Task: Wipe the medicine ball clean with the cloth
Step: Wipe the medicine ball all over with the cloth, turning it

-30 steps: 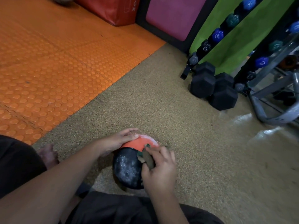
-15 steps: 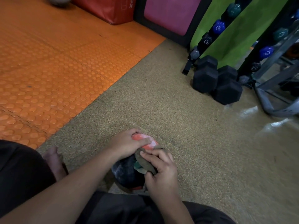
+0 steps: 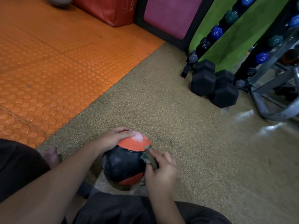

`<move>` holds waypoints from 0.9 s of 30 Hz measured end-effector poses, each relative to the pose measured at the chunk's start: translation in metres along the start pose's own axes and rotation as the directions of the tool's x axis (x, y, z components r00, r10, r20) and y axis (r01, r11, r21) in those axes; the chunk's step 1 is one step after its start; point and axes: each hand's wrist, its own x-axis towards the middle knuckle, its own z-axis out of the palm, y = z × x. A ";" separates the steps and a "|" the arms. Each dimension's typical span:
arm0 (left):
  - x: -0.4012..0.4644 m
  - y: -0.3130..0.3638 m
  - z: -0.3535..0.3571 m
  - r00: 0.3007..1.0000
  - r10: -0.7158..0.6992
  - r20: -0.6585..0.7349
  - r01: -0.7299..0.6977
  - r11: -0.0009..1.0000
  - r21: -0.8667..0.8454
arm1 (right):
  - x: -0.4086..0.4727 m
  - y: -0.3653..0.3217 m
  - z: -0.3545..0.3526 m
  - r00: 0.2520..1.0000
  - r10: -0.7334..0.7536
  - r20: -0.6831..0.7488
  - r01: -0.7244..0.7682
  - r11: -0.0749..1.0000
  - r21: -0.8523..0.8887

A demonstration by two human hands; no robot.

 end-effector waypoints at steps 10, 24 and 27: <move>-0.015 0.009 -0.006 0.992 0.084 0.096 -0.088 0.995 0.039 | 0.013 0.015 -0.002 0.992 -0.117 0.053 0.116 0.993 0.019; -0.047 0.056 -0.026 0.932 -0.321 0.167 0.268 0.923 0.277 | -0.008 -0.019 0.020 0.968 -0.249 -0.011 0.248 0.958 0.147; -0.038 0.046 -0.029 0.973 -0.205 0.108 0.172 0.951 0.255 | -0.006 -0.023 0.027 0.927 -0.376 -0.003 0.374 0.922 0.101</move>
